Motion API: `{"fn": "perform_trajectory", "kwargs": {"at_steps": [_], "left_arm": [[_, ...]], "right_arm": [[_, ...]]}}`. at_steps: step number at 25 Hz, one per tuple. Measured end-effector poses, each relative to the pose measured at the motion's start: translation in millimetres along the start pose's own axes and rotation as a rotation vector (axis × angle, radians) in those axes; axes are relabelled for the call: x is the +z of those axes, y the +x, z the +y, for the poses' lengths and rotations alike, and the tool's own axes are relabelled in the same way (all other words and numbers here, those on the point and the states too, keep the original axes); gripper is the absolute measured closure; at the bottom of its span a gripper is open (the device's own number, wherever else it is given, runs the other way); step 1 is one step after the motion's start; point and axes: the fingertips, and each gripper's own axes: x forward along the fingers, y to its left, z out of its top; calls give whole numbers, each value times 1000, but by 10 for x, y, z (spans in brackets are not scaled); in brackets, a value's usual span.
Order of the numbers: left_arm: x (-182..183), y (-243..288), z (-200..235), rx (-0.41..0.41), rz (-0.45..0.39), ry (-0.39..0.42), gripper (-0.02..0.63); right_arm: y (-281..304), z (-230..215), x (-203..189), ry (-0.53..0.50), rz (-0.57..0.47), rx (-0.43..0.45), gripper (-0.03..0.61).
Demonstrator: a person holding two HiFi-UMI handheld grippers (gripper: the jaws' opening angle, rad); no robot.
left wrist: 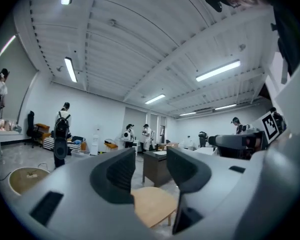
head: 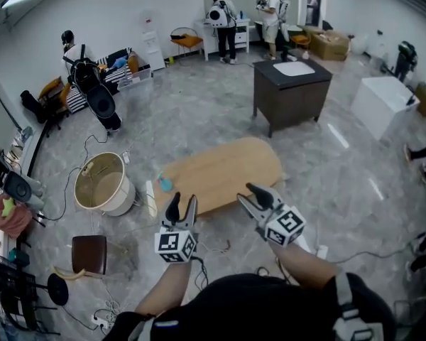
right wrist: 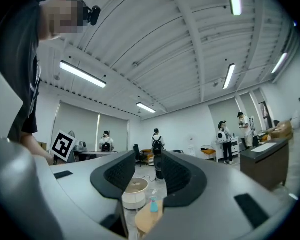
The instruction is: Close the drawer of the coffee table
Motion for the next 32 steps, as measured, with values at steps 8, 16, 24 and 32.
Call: {"fn": "perform_trajectory", "kwargs": {"at_steps": [8,16,24,32], "left_arm": [[414,713,-1111,-250,-13,20,419],[420,810,-1475,-352,-6,54,419],[529,684,-1711,-390,6,63,429],[667,674,-1778,-507,39,119,607]], "right_arm": [[-827,-747,580,-51,-45,-129,439],[-1000,-763,814,-67,-75,-129,533],[-1128,-662,923,-67,-66,-119,543],[-710,-531,828,-22,-24,-4,569]]}}
